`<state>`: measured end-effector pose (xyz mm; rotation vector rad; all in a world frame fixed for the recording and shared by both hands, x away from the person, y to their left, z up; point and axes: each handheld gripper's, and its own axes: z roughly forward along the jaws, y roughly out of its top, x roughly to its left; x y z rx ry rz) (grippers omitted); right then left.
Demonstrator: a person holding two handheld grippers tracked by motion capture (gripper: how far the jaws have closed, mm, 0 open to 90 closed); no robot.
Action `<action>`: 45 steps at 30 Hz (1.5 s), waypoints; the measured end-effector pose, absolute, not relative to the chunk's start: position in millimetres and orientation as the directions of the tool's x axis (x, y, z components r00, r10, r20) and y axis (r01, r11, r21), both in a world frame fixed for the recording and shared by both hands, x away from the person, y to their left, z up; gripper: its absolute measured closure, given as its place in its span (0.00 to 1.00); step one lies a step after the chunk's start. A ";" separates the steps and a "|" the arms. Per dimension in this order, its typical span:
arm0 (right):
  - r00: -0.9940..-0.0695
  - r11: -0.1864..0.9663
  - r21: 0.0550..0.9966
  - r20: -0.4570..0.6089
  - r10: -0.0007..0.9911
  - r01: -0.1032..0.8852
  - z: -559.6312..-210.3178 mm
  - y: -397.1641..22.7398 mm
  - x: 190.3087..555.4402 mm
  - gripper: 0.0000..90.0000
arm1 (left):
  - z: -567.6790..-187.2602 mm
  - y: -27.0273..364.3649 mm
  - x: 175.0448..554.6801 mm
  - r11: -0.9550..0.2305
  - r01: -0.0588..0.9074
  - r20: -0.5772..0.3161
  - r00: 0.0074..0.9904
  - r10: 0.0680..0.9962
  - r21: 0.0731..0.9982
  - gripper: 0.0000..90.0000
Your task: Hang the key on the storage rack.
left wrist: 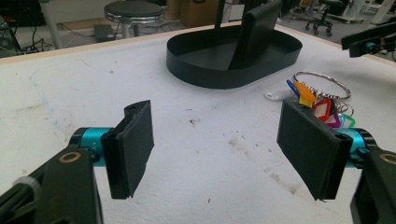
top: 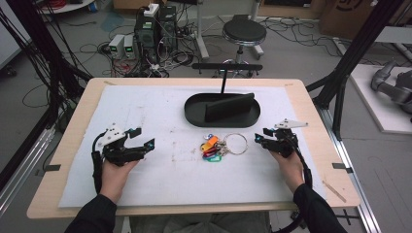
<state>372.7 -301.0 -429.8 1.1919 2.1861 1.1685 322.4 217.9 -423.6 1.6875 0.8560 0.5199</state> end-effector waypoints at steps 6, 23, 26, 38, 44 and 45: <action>-0.590 0.338 0.780 0.049 0.806 0.526 -435.8 -279.5 382.6 0.74 | -422.9 216.3 323.6 -0.118 0.269 -0.090 0.650 0.755 0.956 0.30; -0.597 0.425 0.704 -0.002 0.802 0.568 -448.3 -255.5 392.1 0.84 | -424.3 216.1 320.5 -0.130 0.271 -0.086 0.661 0.745 0.954 0.33; -0.600 0.431 0.706 -0.009 0.800 0.563 -448.4 -254.7 391.7 0.93 | -424.3 215.6 320.2 -0.130 0.272 -0.086 0.659 0.747 0.954 0.33; -0.620 0.378 0.745 0.061 0.782 0.550 -439.9 -262.3 389.1 0.96 | -425.3 212.7 321.8 -0.134 0.273 -0.086 0.664 0.743 0.953 0.33; -0.635 0.349 0.782 0.076 0.768 0.516 -432.2 -265.3 384.4 0.96 | -423.9 209.4 323.0 -0.135 0.271 -0.087 0.672 0.735 0.953 0.33; -0.638 0.345 0.788 0.078 0.766 0.510 -431.0 -265.4 383.8 1.00 | -423.3 207.8 323.6 -0.130 0.269 -0.090 0.674 0.734 0.954 0.33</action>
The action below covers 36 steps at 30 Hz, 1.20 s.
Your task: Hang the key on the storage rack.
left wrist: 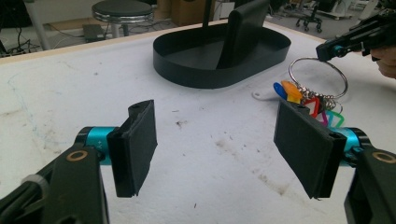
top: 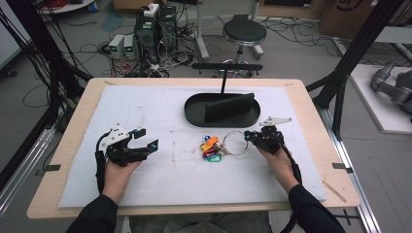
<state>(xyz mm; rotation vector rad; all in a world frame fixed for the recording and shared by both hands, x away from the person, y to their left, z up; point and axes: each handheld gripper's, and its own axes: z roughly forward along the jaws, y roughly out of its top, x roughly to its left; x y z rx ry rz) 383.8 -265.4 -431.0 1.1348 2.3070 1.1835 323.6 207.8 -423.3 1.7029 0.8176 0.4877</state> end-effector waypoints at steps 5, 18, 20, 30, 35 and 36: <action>-0.657 0.346 0.805 0.069 0.751 0.481 -425.9 -263.5 379.3 1.00 | -418.2 195.8 328.4 -0.136 0.258 -0.086 0.696 0.713 0.957 0.34; -0.609 0.429 0.716 -0.007 0.793 0.550 -447.5 -254.0 391.7 0.84 | -419.3 172.7 329.9 -0.172 0.255 -0.077 0.739 0.669 0.952 0.34; -0.613 0.444 0.710 -0.023 0.790 0.546 -449.3 -251.7 392.7 0.85 | -419.3 173.6 329.1 -0.170 0.255 -0.077 0.736 0.672 0.952 0.34; -0.615 0.442 0.711 -0.017 0.788 0.547 -448.9 -250.8 391.9 0.98 | -419.5 172.4 328.8 -0.169 0.254 -0.077 0.736 0.672 0.952 0.34; -0.622 0.412 0.732 0.020 0.783 0.542 -445.7 -253.5 390.9 0.98 | -419.5 172.2 329.5 -0.171 0.252 -0.075 0.738 0.671 0.952 0.34; -0.622 0.405 0.738 0.025 0.783 0.540 -444.8 -253.8 390.4 0.98 | -419.4 172.2 329.6 -0.172 0.252 -0.074 0.738 0.671 0.952 0.34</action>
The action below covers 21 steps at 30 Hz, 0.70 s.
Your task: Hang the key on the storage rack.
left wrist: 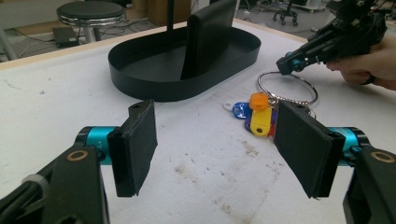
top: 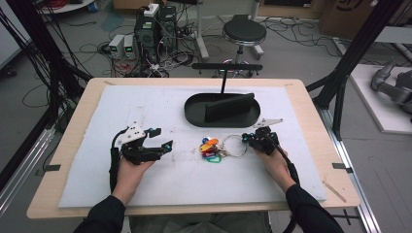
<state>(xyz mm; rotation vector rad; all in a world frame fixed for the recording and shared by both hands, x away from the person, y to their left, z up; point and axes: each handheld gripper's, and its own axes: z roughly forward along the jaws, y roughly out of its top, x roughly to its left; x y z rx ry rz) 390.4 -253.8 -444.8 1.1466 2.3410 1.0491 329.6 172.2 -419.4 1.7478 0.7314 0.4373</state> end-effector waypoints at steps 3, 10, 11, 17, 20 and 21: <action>-0.625 0.376 0.759 0.051 0.779 0.531 -440.7 -256.0 388.5 0.98 | -419.2 172.0 329.6 -0.169 0.252 -0.076 0.737 0.671 0.953 0.34; -0.638 0.328 0.795 0.094 0.765 0.510 -434.2 -258.4 384.6 0.98 | -418.8 170.2 329.8 -0.165 0.250 -0.077 0.738 0.670 0.954 0.34; -0.639 0.318 0.800 0.104 0.762 0.509 -433.3 -258.8 384.1 0.98 | -418.8 170.0 329.8 -0.165 0.250 -0.078 0.738 0.670 0.954 0.34; -0.658 0.261 0.824 0.168 0.735 0.502 -429.2 -260.7 381.8 0.97 | -418.6 169.8 330.2 -0.161 0.249 -0.080 0.739 0.669 0.955 0.34; -0.666 0.233 0.832 0.202 0.718 0.504 -427.4 -260.6 380.3 0.97 | -418.6 169.9 330.5 -0.158 0.248 -0.082 0.741 0.667 0.956 0.34; -0.666 0.233 0.832 0.202 0.718 0.504 -427.4 -260.6 380.3 0.97 | -418.6 169.9 330.5 -0.158 0.248 -0.082 0.741 0.667 0.956 0.34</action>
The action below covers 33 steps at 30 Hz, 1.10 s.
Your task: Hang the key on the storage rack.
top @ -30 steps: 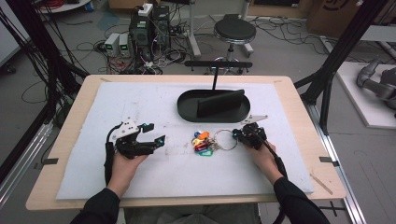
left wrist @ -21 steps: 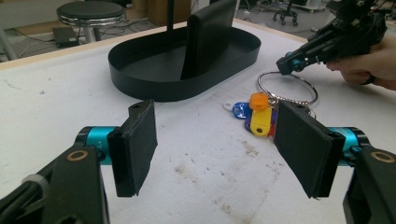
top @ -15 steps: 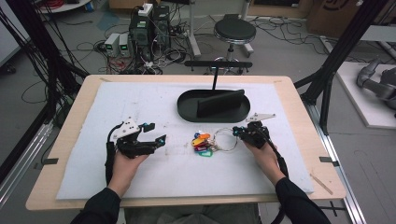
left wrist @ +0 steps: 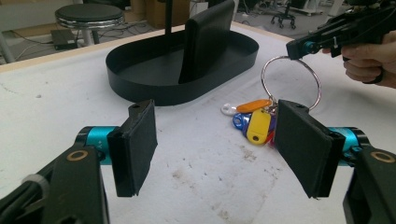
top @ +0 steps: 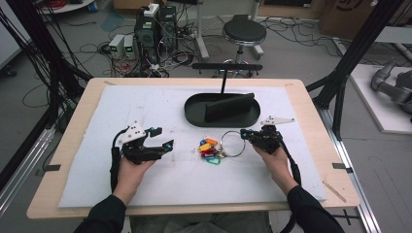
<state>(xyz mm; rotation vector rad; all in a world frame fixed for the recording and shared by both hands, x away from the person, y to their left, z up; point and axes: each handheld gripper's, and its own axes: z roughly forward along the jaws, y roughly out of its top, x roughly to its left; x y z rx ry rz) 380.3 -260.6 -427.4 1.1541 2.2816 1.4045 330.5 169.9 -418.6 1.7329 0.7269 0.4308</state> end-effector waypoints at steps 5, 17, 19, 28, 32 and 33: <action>-0.690 0.230 0.839 0.217 0.691 0.494 -426.6 -258.1 378.8 0.96 | -418.3 169.7 330.7 -0.150 0.245 -0.085 0.741 0.666 0.958 0.34; -0.742 0.279 0.838 0.203 0.639 0.469 -425.4 -248.7 375.6 0.96 | -414.7 157.2 335.4 -0.156 0.236 -0.092 0.783 0.616 0.959 0.34; -0.745 0.281 0.838 0.203 0.635 0.468 -425.0 -248.6 375.2 0.96 | -413.0 153.4 337.0 -0.165 0.236 -0.093 0.796 0.598 0.957 0.34; -0.810 0.313 0.861 0.172 0.561 0.400 -419.1 -245.9 370.5 0.97 | -406.9 120.6 349.0 -0.239 0.216 -0.086 0.885 0.458 0.947 0.34; -0.844 0.331 0.870 0.159 0.513 0.365 -416.6 -243.8 368.9 0.98 | -406.6 103.9 353.8 -0.287 0.192 -0.061 0.910 0.410 0.938 0.34; -0.844 0.331 0.870 0.159 0.513 0.365 -416.6 -243.8 368.9 0.98 | -406.8 98.6 355.8 -0.304 0.178 -0.047 0.918 0.394 0.936 0.34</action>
